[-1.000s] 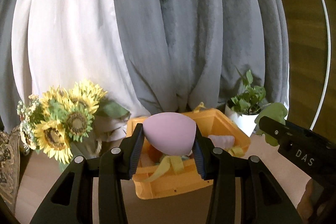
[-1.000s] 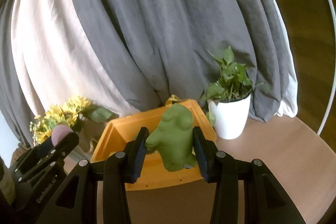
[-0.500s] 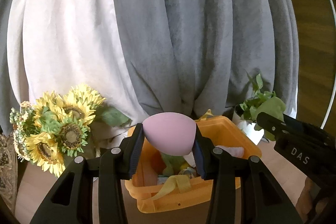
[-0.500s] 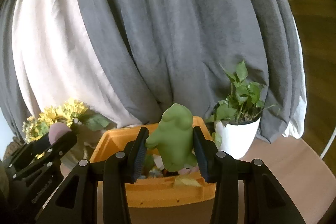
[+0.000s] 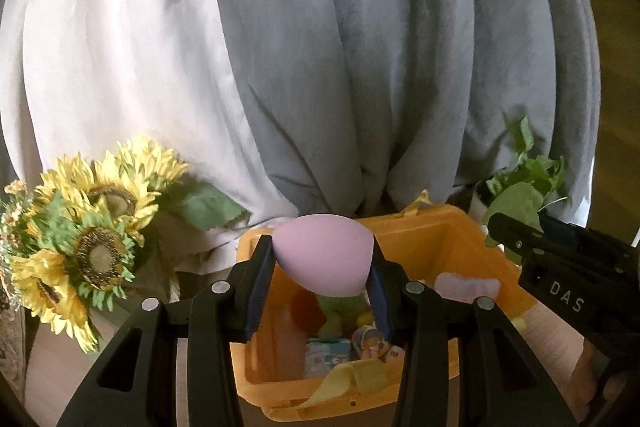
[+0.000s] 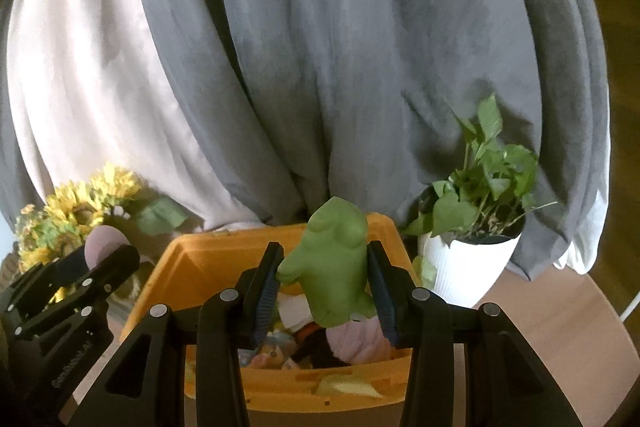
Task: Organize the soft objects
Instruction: 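Open the left tool over the crate while the right tool releases the frog inside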
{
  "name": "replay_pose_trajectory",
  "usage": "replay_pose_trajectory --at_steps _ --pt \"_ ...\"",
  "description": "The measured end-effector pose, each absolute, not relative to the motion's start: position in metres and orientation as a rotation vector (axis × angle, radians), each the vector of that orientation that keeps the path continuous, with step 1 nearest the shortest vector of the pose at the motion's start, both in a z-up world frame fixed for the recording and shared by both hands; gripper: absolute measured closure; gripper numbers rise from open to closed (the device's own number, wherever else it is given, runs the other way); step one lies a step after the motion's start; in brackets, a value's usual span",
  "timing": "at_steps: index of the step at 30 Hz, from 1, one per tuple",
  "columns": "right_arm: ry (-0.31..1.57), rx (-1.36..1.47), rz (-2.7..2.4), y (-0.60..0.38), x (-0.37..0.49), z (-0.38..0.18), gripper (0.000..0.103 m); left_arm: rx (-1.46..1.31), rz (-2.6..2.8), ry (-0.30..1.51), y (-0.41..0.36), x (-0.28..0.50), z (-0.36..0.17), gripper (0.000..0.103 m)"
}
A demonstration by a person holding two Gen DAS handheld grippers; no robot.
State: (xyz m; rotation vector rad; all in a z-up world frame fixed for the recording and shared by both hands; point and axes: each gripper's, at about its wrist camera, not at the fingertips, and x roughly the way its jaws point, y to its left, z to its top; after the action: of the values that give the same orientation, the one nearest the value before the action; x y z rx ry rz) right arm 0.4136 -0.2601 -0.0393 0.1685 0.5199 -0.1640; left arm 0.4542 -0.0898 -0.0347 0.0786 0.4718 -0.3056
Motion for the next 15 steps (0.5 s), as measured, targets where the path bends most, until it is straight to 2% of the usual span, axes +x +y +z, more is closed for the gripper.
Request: replay_pose_trajectory --at_steps 15 --pt "0.615 0.125 -0.161 -0.262 0.455 -0.07 0.059 0.102 -0.312 0.586 -0.098 0.491 -0.069 0.058"
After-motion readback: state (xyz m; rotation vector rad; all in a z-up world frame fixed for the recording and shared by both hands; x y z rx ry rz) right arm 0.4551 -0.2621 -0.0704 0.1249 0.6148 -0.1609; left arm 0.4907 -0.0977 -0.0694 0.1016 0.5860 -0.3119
